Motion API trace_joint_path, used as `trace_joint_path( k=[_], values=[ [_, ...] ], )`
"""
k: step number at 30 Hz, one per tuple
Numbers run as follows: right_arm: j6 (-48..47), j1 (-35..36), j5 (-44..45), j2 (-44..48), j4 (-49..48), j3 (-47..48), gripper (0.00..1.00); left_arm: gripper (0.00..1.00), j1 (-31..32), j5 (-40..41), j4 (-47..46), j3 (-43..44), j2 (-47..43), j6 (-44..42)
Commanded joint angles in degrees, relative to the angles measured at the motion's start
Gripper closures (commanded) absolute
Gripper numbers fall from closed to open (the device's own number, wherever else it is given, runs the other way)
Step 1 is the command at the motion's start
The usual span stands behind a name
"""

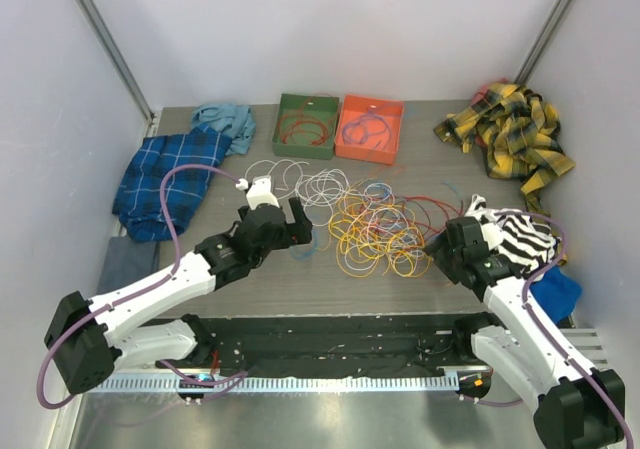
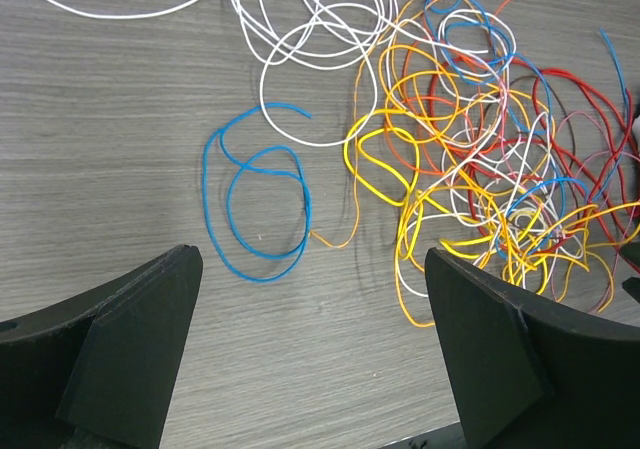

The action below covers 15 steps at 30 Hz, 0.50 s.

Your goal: Untangle the cables

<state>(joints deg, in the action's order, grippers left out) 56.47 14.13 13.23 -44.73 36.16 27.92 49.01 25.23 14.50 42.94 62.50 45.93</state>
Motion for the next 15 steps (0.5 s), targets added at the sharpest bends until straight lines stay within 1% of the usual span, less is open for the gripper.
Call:
trace_joint_path(
  k=[1, 4, 7, 8, 11, 15],
  values=[
    [10.04, 0.11, 2.23, 2.97, -5.3, -4.18, 0.34, 0.0, 0.38, -0.27, -1.23, -0.31, -0.01, 1.7],
    [13.39, 0.11, 3.37, 1.68, -8.47, -5.77, 0.31, 0.0, 0.38, -0.19, -1.32, -0.31, -0.1, 1.79],
    [16.56, 0.02, 4.95, 2.18, -11.19, -7.79, 0.31, 0.0, 0.38, -0.1, -1.32, -0.22, -0.36, 1.79],
    [19.01, 0.02, 5.57, 4.8, -13.03, -8.67, 0.31, 0.0, 0.38, -0.01, -1.23, -0.22, -0.45, 1.79],
    [20.87, 0.02, 7.85, 11.3, -16.9, -11.48, 0.32, 0.0, 0.56, 0.08, -1.14, -0.57, -0.97, 1.79],
    [20.0, 0.02, 8.82, 13.0, -15.69, -10.79, 0.32, 0.0, 0.47, 0.17, -1.32, -0.84, -0.89, 1.79]
  ],
)
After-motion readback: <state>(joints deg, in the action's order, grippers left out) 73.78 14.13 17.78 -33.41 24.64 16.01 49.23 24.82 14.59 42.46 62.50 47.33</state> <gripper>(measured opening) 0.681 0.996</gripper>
